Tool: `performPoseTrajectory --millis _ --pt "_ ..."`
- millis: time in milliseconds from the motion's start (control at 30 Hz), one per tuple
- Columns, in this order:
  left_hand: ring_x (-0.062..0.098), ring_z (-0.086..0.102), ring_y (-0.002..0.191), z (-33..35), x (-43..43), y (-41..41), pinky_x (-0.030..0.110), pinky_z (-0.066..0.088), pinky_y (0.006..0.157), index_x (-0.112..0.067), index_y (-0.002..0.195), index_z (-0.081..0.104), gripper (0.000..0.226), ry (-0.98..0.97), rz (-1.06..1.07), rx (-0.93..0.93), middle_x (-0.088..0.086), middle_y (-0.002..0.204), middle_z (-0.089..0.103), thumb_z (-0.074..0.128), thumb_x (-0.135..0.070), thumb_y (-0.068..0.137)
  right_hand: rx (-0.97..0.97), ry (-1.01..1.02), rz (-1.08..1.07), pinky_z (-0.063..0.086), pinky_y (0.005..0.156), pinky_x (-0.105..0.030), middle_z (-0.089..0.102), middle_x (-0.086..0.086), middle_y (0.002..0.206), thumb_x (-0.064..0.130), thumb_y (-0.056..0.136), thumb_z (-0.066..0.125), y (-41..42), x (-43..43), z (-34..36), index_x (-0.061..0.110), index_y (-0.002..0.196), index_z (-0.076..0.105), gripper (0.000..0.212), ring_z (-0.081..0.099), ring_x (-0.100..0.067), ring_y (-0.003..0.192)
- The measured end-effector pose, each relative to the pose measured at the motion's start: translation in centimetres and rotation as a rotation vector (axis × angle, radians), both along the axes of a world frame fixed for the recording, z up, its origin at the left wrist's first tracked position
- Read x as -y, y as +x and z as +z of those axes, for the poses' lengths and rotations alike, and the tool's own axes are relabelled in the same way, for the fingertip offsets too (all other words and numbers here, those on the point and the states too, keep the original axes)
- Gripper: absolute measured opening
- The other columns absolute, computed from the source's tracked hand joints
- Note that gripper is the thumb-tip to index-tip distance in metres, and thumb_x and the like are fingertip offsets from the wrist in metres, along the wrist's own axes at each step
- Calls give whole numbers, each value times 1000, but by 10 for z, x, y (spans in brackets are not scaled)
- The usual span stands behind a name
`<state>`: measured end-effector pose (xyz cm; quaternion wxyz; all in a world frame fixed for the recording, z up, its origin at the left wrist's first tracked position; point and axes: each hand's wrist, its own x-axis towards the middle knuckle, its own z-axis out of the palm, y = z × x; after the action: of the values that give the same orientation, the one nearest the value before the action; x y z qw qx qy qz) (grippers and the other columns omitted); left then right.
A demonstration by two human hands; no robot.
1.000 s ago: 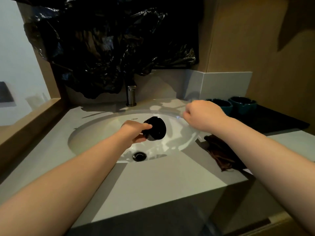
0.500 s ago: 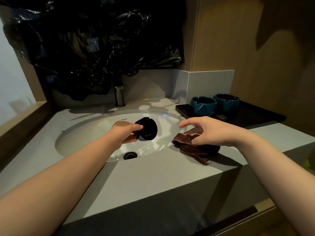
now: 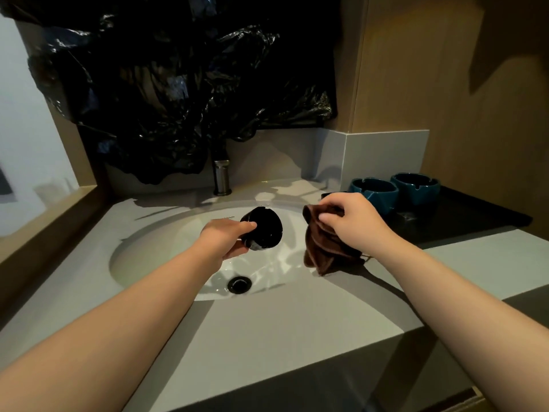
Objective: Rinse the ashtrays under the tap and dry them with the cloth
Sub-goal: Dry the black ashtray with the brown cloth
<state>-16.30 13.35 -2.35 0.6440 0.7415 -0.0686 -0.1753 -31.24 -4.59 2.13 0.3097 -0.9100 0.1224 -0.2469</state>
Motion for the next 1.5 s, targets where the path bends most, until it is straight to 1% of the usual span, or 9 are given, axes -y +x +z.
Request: performPoseTrajectory --millis 267,433,567,767,867,1033,1133,1300,1500 --pt "25 67 92 25 -4 26 33 56 82 -5 113 61 30 -222 146 8 16 115 65 69 -19 88 261 764 81 49 91 -42 67 -8 90 19 95 54 78 -7 45 15 84 65 16 65 -26 93" --pt "34 70 93 5 -17 41 38 57 80 -5 123 54 40 -415 131 -173 26 118 62 65 -24 90 299 1187 124 52 66 -34 61 -3 80 25 100 43 106 -5 34 18 89 58 20 62 -20 76" --pt "33 72 87 6 -15 43 30 60 68 -9 126 50 37 -514 74 -228 28 111 64 59 -26 94 261 912 84 52 61 -29 63 -5 81 16 96 50 109 -4 25 20 92 60 11 63 -17 67" --pt "24 71 65 3 -12 33 22 54 47 -7 112 58 31 -517 22 -303 24 107 65 58 -33 94 -203 -297 303 49 91 -33 46 11 120 46 70 77 102 -24 12 51 128 46 67 52 -13 107" --pt "23 69 60 5 -14 30 21 53 46 -5 111 59 33 -497 -12 -304 21 104 64 59 -33 93 -183 -527 235 52 81 -35 41 10 115 47 69 77 106 -28 7 45 125 51 63 54 -15 98" --pt "27 72 69 5 -18 30 27 59 58 -9 114 60 43 -318 -169 -215 18 97 66 54 -46 92 -155 -372 314 51 76 -35 50 6 95 36 66 83 107 -17 8 31 88 66 29 55 -15 87" --pt "23 69 100 2 -21 35 35 58 80 -25 133 51 55 -177 -281 0 5 125 61 57 -50 84 -163 -99 398 50 74 -28 60 9 85 23 64 86 100 -6 17 30 75 67 23 61 -12 82" --pt "17 55 121 5 -24 35 45 47 101 -32 122 58 50 -263 -459 71 -4 131 58 72 -15 77 -268 11 462 50 67 -19 64 10 78 15 67 83 100 7 14 29 73 68 21 63 -6 74" --pt "10 65 103 0 -5 29 35 50 98 -34 97 66 45 -68 -33 434 -11 100 71 84 -5 68 -246 353 425 54 62 -18 71 2 82 14 79 74 102 7 4 16 98 70 19 68 -9 72"
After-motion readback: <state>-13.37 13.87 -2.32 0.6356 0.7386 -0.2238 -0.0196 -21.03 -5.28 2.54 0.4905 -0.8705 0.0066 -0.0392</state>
